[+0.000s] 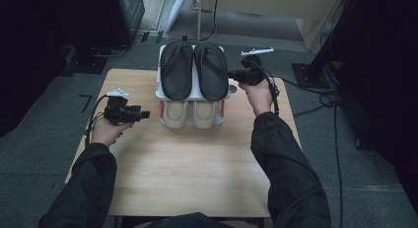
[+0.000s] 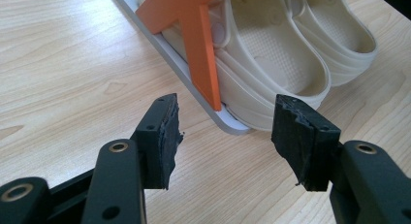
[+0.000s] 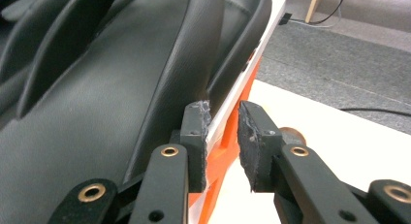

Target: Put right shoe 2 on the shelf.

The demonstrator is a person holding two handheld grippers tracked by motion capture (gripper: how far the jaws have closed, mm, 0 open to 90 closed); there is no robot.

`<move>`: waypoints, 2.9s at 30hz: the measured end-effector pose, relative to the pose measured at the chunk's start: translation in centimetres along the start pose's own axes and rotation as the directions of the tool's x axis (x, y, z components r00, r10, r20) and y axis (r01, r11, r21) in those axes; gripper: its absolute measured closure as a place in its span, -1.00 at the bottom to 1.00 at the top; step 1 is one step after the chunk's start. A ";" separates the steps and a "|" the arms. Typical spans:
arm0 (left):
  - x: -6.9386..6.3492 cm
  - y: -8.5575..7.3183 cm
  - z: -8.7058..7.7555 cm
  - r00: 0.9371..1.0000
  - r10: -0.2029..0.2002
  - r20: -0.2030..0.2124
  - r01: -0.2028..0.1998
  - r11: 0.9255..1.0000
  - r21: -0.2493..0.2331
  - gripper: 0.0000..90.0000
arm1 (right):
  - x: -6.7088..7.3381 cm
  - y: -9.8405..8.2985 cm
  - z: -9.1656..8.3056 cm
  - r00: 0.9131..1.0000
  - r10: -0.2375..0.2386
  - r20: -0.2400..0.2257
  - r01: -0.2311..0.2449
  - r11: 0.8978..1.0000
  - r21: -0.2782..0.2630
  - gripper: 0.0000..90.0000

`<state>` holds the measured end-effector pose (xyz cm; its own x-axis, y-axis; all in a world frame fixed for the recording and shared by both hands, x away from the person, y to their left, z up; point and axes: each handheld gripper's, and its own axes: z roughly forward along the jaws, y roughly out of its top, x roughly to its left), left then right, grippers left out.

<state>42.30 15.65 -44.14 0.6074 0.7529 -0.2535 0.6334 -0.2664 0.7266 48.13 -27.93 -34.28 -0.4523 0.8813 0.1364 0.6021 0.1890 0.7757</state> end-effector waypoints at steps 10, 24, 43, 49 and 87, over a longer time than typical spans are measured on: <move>0.1 0.0 0.0 1.000 -0.002 0.002 0.002 1.000 0.000 -0.04 | 0.7 -0.1 0.2 1.000 -0.012 -0.024 0.012 1.000 -0.009 0.62; 0.1 0.0 0.0 1.000 -0.002 0.004 0.002 1.000 0.002 -0.04 | 1.3 -0.3 0.4 0.999 -0.009 -0.040 0.008 1.000 -0.028 0.61; 0.1 -0.1 0.1 1.000 -0.002 0.007 0.002 1.000 0.004 -0.06 | 0.4 -1.0 -0.7 0.999 -0.021 -0.047 0.018 0.998 -0.056 0.37; 0.0 -0.1 0.2 1.000 0.002 0.009 -0.002 1.000 0.011 -0.07 | 0.0 -1.9 -1.7 0.998 -0.041 -0.047 0.036 0.995 -0.090 0.33; -1.5 -0.5 1.3 0.999 0.030 0.036 -0.031 0.998 0.046 -0.12 | -1.3 -14.4 -2.6 0.991 -0.040 -0.128 0.034 0.998 -0.049 0.12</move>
<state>41.67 13.91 -44.97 0.6427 0.7227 -0.2543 0.6352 -0.3171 0.7042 38.39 -32.95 -44.02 -0.5566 0.8103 0.1833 0.5537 0.1974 0.8090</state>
